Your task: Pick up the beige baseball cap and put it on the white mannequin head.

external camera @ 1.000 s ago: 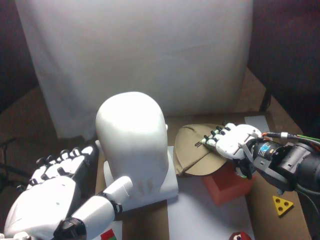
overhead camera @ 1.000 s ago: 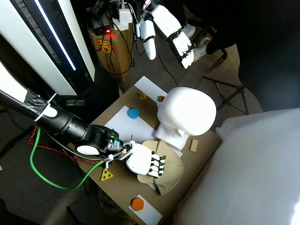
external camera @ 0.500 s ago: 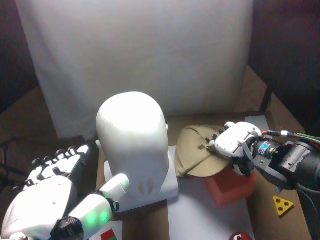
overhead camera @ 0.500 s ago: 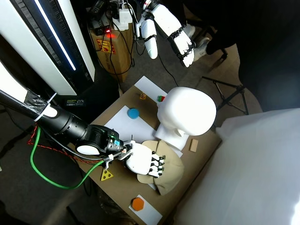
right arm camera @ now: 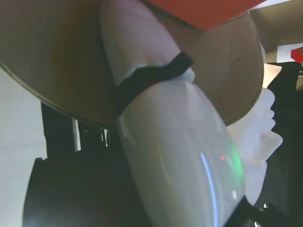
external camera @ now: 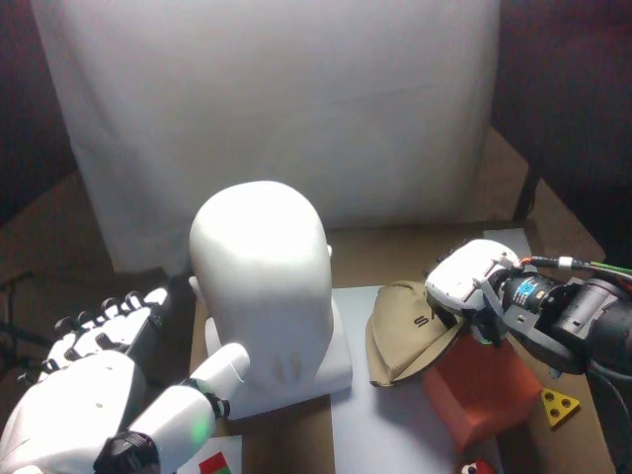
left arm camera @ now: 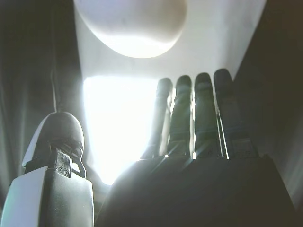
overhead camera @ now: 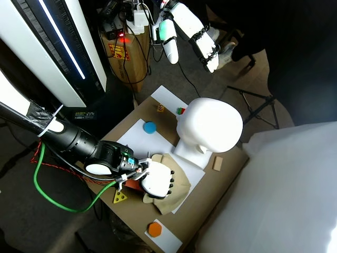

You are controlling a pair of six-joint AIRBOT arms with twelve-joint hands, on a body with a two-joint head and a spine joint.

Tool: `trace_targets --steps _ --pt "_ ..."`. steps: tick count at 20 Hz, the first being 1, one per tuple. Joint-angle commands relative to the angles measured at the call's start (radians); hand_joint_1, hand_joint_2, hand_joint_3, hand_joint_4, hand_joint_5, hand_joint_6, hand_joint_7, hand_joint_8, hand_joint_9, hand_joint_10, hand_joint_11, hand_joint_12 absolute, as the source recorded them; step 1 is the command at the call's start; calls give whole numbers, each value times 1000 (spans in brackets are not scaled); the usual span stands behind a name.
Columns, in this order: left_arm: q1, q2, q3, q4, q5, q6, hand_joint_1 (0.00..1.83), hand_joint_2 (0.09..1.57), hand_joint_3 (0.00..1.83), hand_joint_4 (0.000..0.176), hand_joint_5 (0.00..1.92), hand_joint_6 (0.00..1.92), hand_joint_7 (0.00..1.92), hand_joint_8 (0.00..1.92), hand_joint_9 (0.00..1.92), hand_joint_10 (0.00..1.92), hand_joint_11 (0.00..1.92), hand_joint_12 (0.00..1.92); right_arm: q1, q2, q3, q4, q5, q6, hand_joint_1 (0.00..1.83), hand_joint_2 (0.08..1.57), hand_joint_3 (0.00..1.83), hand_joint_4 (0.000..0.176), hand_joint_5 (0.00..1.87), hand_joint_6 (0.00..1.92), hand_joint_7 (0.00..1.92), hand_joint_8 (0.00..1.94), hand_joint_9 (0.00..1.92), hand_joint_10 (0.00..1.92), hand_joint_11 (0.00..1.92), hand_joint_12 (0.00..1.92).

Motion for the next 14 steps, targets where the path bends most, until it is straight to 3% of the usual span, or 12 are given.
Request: trace_targets --steps 1,4,6,11,14 --pt "0 -1 0 61 -102 -13 0 1149 3 0 147 0 153 0 136 1 0 421 9 14 6 3 94 -9 1484 1120 0 0 858 937 988 851 910 1202 833 1663" --pt "2 -1 -1 61 -106 -18 0 1152 2 0 190 7 173 3 154 4 0 454 31 29 6 6 135 -30 1485 1119 0 0 863 929 990 848 913 1199 826 1670" --pt "2 -1 -1 60 -107 -21 0 1153 1 0 180 1 168 1 146 1 0 434 47 41 6 89 165 -91 1486 1120 0 0 853 929 986 857 921 1191 820 1674" --pt "9 1 -7 51 -116 -26 0 1153 0 0 170 0 159 0 140 2 0 421 127 90 0 93 230 -90 1483 1136 1 0 786 976 948 926 906 1222 812 1697" --pt "19 2 -12 48 -140 -36 0 1153 0 0 164 0 153 0 143 3 0 423 170 175 -96 75 317 -133 1483 1137 0 0 787 989 939 931 899 1229 824 1686"
